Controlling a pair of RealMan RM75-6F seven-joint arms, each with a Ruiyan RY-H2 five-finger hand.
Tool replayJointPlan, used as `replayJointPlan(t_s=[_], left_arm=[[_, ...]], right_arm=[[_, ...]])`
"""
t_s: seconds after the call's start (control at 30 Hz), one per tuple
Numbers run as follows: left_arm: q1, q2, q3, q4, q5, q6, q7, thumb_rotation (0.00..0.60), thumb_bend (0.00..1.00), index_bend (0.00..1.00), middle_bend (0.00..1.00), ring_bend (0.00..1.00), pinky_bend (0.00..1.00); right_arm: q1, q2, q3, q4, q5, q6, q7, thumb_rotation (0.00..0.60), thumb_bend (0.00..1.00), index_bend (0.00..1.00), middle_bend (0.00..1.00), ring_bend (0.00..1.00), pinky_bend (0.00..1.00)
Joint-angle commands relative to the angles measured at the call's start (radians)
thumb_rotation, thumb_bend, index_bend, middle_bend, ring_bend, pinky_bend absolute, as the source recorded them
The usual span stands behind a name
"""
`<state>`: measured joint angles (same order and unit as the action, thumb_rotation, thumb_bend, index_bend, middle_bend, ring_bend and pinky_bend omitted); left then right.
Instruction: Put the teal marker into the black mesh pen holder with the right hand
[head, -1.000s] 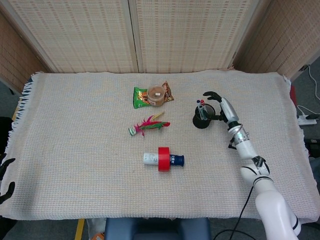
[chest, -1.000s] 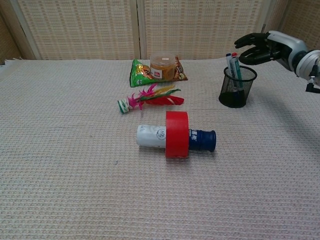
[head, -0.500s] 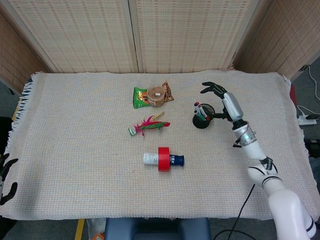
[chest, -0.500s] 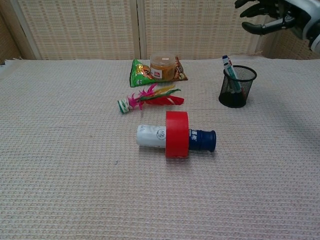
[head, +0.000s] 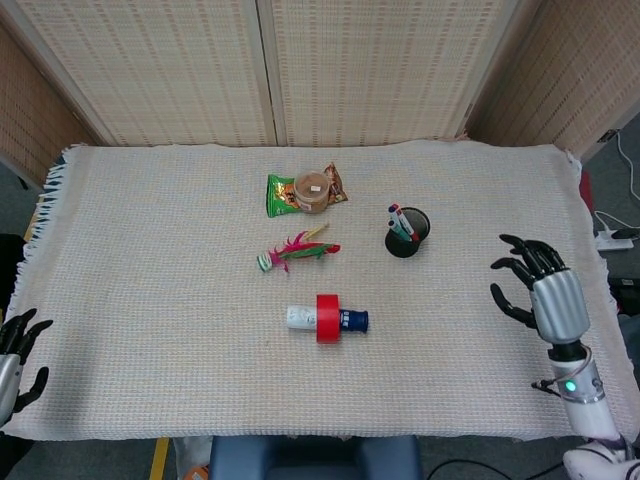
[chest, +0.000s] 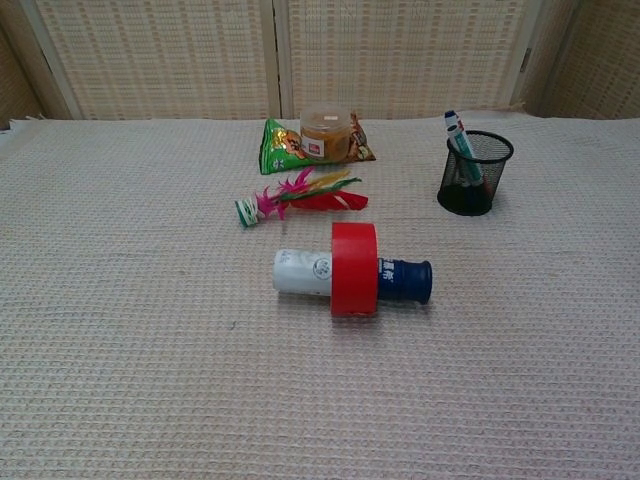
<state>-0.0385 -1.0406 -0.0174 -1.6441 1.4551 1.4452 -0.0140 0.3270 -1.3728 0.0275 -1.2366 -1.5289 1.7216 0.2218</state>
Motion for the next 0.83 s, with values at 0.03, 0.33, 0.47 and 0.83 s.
replayJointPlan(t_s=[0.03, 0.33, 0.47, 0.83], left_arm=[[0.003, 0.002, 0.002, -0.005, 0.007, 0.008, 0.003, 0.600, 0.42, 0.18, 0.01, 0.00, 0.19], [0.009, 0.007, 0.008, -0.018, 0.021, 0.025, 0.019, 0.600, 0.42, 0.18, 0.01, 0.00, 0.19], [0.007, 0.006, 0.010, -0.021, 0.022, 0.021, 0.025, 0.600, 0.42, 0.18, 0.01, 0.00, 0.19], [0.012, 0.012, 0.011, -0.027, 0.030, 0.036, 0.020, 0.600, 0.42, 0.18, 0.01, 0.00, 0.19]], right_arm=[[-0.164, 0.002, -0.076, 0.104, 0.001, 0.120, -0.032, 0.600, 0.28, 0.47, 0.20, 0.32, 0.25], [-0.225, -0.096, -0.062, 0.326, -0.004, 0.096, 0.086, 0.600, 0.28, 0.50, 0.20, 0.32, 0.26], [-0.232, -0.095, -0.048, 0.325, -0.018, 0.109, 0.073, 0.600, 0.28, 0.49, 0.20, 0.32, 0.26], [-0.248, -0.065, -0.023, 0.255, -0.044, 0.104, 0.023, 0.600, 0.28, 0.50, 0.20, 0.34, 0.27]])
